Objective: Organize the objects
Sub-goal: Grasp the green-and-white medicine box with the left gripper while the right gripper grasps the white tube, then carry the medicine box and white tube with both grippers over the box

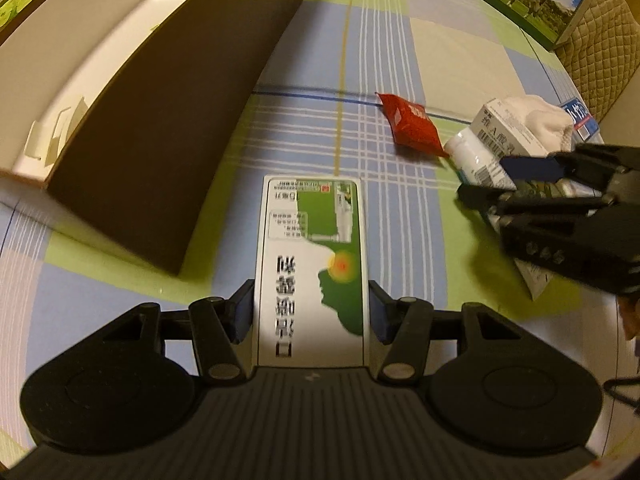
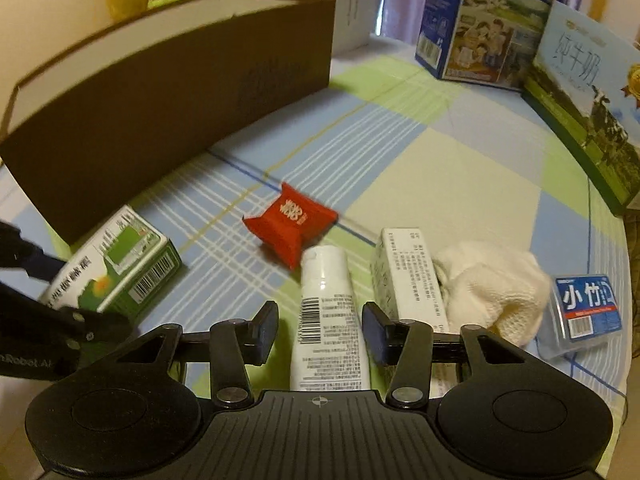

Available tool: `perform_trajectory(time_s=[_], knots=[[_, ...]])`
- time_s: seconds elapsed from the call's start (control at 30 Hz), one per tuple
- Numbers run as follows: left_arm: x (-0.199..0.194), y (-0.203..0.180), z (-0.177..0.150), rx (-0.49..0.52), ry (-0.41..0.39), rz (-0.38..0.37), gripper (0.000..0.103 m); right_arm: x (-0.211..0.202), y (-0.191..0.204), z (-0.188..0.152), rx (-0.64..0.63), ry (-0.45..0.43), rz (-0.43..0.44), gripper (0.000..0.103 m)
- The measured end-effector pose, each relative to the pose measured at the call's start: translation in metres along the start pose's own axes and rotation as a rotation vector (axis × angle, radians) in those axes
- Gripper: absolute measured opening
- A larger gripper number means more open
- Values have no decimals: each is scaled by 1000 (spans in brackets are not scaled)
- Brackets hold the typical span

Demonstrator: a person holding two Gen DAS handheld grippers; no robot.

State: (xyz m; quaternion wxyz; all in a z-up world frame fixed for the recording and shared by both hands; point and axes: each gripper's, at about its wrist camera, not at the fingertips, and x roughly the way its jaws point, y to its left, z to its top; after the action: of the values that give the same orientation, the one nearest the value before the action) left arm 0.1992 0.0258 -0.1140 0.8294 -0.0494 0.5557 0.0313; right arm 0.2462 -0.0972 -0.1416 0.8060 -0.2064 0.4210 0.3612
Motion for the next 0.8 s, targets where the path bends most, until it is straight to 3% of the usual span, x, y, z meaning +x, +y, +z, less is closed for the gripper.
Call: perform_trajectory(time_s=[0.4,0.8], knots=[[10,-4,16,29,-23,14,51,-23,10,-32,57,32,32,35],[-8,-8,-24,131,-12,-4,51,-51,27,-64,71,61,35,34]])
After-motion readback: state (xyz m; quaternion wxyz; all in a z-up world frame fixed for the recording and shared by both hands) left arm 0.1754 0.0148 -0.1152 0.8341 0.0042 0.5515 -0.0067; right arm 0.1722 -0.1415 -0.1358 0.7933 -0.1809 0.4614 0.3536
